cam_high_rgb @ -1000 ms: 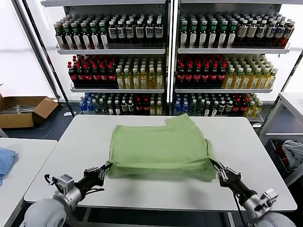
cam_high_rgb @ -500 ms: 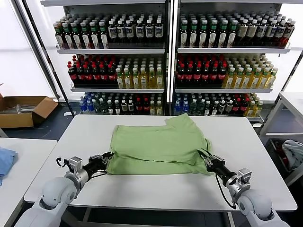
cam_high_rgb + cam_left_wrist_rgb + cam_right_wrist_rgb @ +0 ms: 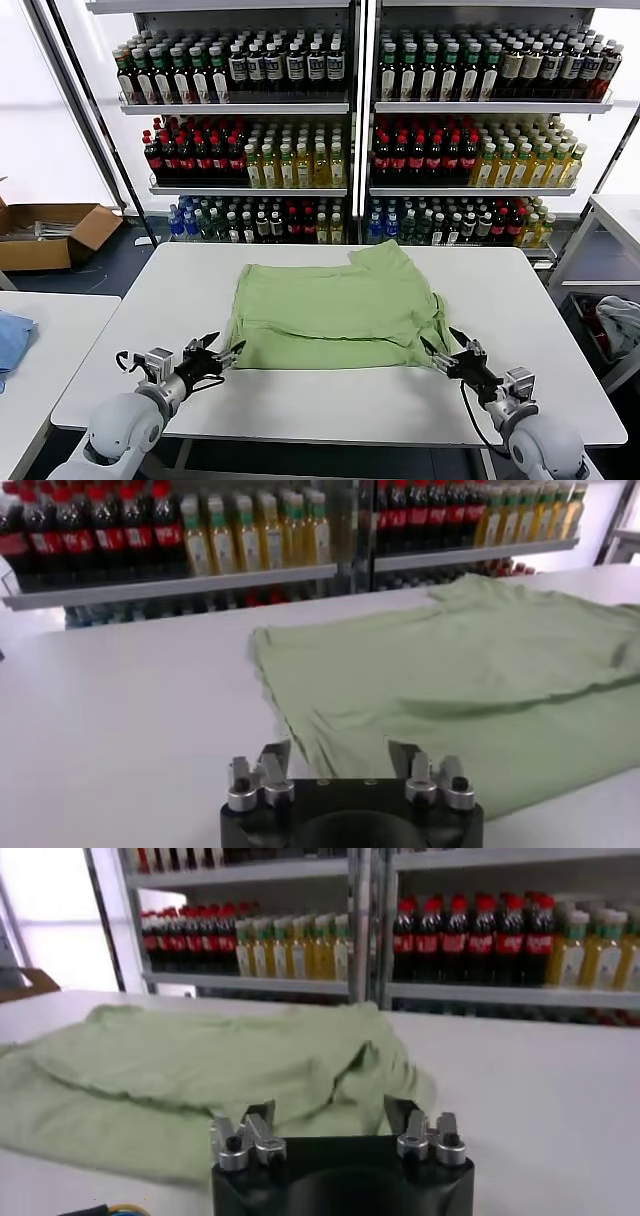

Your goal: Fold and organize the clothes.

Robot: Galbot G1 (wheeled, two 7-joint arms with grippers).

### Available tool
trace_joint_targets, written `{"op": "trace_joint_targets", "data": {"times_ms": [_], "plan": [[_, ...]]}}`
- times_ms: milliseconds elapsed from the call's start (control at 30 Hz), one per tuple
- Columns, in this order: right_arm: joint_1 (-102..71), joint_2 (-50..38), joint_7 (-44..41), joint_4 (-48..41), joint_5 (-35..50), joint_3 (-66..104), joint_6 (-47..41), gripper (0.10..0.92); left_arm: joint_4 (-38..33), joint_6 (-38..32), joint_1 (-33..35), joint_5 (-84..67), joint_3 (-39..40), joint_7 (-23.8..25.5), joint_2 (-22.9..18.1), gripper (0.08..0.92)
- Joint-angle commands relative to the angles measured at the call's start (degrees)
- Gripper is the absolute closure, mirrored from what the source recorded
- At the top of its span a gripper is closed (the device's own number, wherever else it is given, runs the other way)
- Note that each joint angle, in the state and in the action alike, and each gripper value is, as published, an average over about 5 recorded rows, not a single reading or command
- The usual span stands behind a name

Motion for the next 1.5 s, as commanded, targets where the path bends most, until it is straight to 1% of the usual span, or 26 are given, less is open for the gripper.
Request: {"op": "trace_joint_targets", "data": {"times_ms": [33, 100, 167, 600, 667, 767, 900, 1000, 1100, 1267, 1400, 1500], "plan": [[-1.44, -0.02, 2.20, 0.32, -0.38, -0.59, -2.88, 0.244, 0.25, 0.55, 1.99, 1.51, 0.16, -0.75, -2.53, 0.219], [-1.11, -0.03, 2.08, 0.25, 0.30, -0.81, -3.11, 0.295, 0.16, 0.66, 1.95, 1.43, 0.22, -0.78, -2.63, 0.204], [-1.01, -0.09, 1.95, 0.27, 0.84, -0.97, -3.31, 0.355, 0.08, 0.77, 2.03, 1.34, 0.30, -0.78, -2.59, 0.228], [-1.40, -0.89, 0.95, 0.87, 2.51, -1.02, -3.13, 0.728, -0.76, 0.96, 2.51, 0.92, -0.07, -0.63, -2.68, 0.601], [-1.93, -1.06, 0.76, 1.51, 2.56, -0.91, -3.07, 0.788, -1.38, 0.87, 3.04, 0.85, -0.68, -0.66, -2.63, 0.653], [-3.80, -1.22, 0.69, 3.29, 2.77, -0.26, -3.13, 0.857, -3.14, 0.86, 4.95, 0.89, -2.00, -0.75, -2.57, 0.740], [-8.92, -1.21, 0.52, 7.33, 2.76, 1.70, -3.15, 0.879, -7.94, 1.37, 10.33, 1.11, -4.98, -0.79, -2.69, 0.856], [-14.01, -0.97, 0.08, 10.65, 2.27, 3.83, -2.84, 0.879, -12.56, 1.55, 15.28, 1.50, -7.67, -0.83, -2.88, 0.901], [-18.45, -0.56, -0.46, 13.14, 1.54, 6.03, -2.27, 0.879, -16.38, 1.59, 19.88, 2.28, -10.28, -0.91, -3.21, 0.905], [-24.47, -0.02, -0.90, 16.04, 0.07, 8.64, -1.47, 0.879, -20.38, 1.59, 25.86, 2.87, -13.67, -0.96, -4.01, 0.905], [-28.52, 0.29, -0.81, 17.87, -0.73, 10.37, -1.17, 0.879, -22.55, 1.61, 28.96, 2.83, -15.64, -0.97, -3.98, 0.905], [-30.67, 0.26, -0.74, 19.24, -0.73, 11.65, -1.33, 0.879, -23.12, 1.63, 29.60, 2.89, -16.20, -0.97, -3.66, 0.905]]}}
